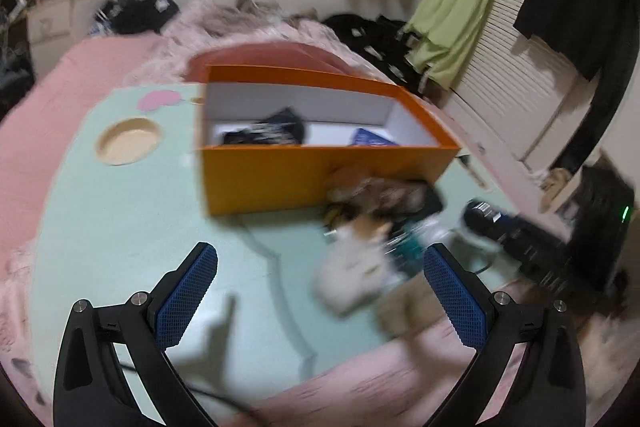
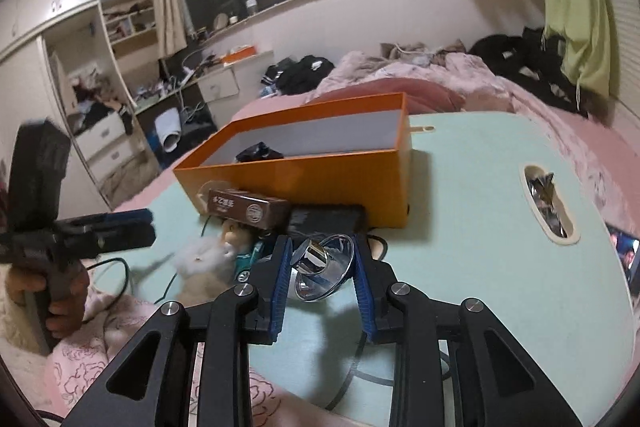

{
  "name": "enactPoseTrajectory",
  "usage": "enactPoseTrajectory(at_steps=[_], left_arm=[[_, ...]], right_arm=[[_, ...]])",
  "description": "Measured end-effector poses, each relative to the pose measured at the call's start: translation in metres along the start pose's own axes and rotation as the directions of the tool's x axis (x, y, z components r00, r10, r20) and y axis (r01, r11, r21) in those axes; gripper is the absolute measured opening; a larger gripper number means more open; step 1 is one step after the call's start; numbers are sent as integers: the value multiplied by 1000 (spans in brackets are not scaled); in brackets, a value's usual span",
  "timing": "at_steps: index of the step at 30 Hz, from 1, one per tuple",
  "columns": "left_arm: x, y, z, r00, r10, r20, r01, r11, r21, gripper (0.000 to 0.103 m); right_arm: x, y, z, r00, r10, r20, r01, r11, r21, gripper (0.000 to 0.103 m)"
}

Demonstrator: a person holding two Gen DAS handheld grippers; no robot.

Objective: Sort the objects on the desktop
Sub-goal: 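Grasp the silver metal piece with the right gripper while the left grasps the brown carton, then lower the silver piece and brown carton into the orange box, open both grippers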

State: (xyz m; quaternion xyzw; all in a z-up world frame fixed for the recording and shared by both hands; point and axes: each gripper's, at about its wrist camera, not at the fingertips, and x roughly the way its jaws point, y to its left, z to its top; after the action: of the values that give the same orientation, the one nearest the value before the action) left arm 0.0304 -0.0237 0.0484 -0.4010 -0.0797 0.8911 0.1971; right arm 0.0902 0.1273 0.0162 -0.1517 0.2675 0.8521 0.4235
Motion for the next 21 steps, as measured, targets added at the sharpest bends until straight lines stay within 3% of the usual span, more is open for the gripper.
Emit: enactPoseTrajectory(at_steps=[2, 5, 12, 13, 16, 17, 21], left_arm=[[19, -13, 12, 998, -7, -55, 6, 1000, -7, 103], [40, -34, 21, 995, 51, -91, -47, 998, 43, 103], [62, -72, 38, 974, 216, -62, -201, 962, 187, 100], [65, -72, 39, 971, 228, -67, -212, 958, 192, 96], [74, -66, 37, 963, 250, -102, -226, 953, 201, 68], [75, -62, 34, 962, 250, -112, -225, 954, 199, 64], [61, -53, 31, 974, 215, -72, -200, 965, 170, 63]], right_arm=[[-2, -1, 1, 1000, -3, 5, 3, 1000, 0, 29], [-4, -3, 1, 1000, -5, 10, 5, 1000, 8, 29], [-5, -7, 0, 1000, -1, 7, 1, 1000, 23, 29], [-5, -7, 0, 1000, -1, 7, 1, 1000, 24, 29], [-6, -7, 0, 1000, -1, 7, 1, 1000, 26, 29], [-6, -7, 0, 1000, -2, 8, 2, 1000, 26, 29], [-7, -5, -1, 1000, -5, 13, 5, 1000, 23, 29]])
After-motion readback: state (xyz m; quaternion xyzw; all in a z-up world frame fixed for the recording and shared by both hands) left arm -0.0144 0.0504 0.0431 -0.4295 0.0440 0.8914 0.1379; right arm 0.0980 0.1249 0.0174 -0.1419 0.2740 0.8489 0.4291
